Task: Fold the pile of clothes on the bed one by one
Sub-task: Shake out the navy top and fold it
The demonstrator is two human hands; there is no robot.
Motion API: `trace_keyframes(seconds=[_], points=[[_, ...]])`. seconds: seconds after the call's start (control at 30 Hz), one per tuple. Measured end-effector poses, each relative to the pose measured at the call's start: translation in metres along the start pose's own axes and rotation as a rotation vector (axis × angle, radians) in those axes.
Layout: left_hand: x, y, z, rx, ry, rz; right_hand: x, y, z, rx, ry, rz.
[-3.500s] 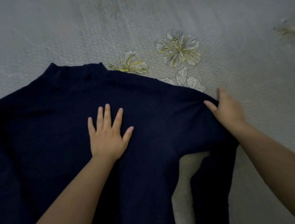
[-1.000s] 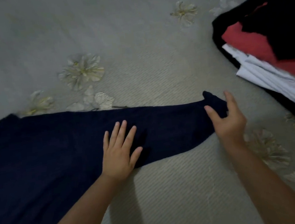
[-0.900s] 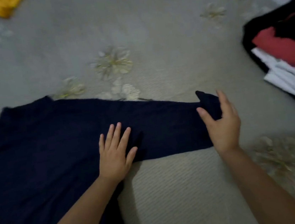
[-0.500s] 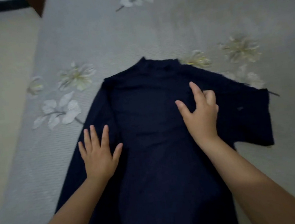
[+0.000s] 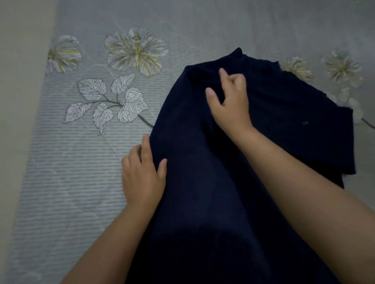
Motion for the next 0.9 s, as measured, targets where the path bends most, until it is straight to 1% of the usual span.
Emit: trace_keyframes(seconds=[0.07, 0.13, 0.17, 0.2, 0.27, 0.33, 0.4, 0.47, 0.53, 0.6, 0.67, 0.73, 0.8, 0.87, 0.9], points=[[0.003, -0.006, 0.004, -0.003, 0.003, -0.044, -0.025, -0.002, 0.004, 0.018, -0.142, -0.049], [0.005, -0.011, 0.008, -0.021, -0.013, -0.067, -0.048, 0.005, 0.000, -0.031, -0.353, -0.171], [0.006, -0.014, 0.009, -0.029, -0.026, -0.081, -0.054, 0.010, -0.004, -0.063, -0.421, -0.217], [0.007, -0.016, 0.009, -0.028, -0.039, -0.104, -0.057, 0.014, -0.007, -0.081, -0.448, -0.209], [0.010, -0.018, 0.005, -0.021, -0.058, -0.139, -0.052, 0.018, -0.014, -0.106, -0.409, -0.060], [0.012, -0.017, -0.003, -0.049, -0.061, -0.136, -0.039, 0.023, -0.025, -0.147, -0.352, 0.057], [0.014, -0.021, -0.009, -0.037, -0.075, -0.198, -0.029, 0.030, -0.042, -0.156, -0.350, 0.067], [0.027, -0.027, -0.004, 0.025, -0.074, -0.352, -0.022, 0.031, -0.059, -0.147, -0.384, 0.047], [0.049, -0.038, 0.014, 0.032, 0.009, -0.420, -0.018, 0.029, -0.069, -0.150, -0.412, 0.037], [0.079, -0.051, 0.043, 0.028, 0.124, -0.370, -0.018, 0.023, -0.072, -0.135, -0.444, 0.005], [0.110, -0.065, 0.080, 0.046, 0.194, -0.289, -0.022, 0.014, -0.071, -0.104, -0.467, -0.045], [0.131, -0.083, 0.109, 0.107, 0.166, -0.189, -0.029, 0.006, -0.070, -0.088, -0.494, -0.103], [0.136, -0.100, 0.115, 0.218, 0.068, -0.088, -0.037, 0.003, -0.071, -0.079, -0.515, -0.173], [0.123, -0.111, 0.089, 0.292, -0.007, -0.027, -0.045, 0.002, -0.076, -0.087, -0.525, -0.276], [0.113, -0.114, 0.067, 0.293, -0.002, -0.003, -0.048, 0.004, -0.080, -0.093, -0.534, -0.334]])
Point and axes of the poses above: each hand's wrist, its own z-axis towards the middle knuckle, its own x-axis out of the back of the hand, y = z × x, the point moved 2 cm from there along z, towards the middle knuckle, and after that the axes turned 2 degrees about x, right-handed, at the moved point
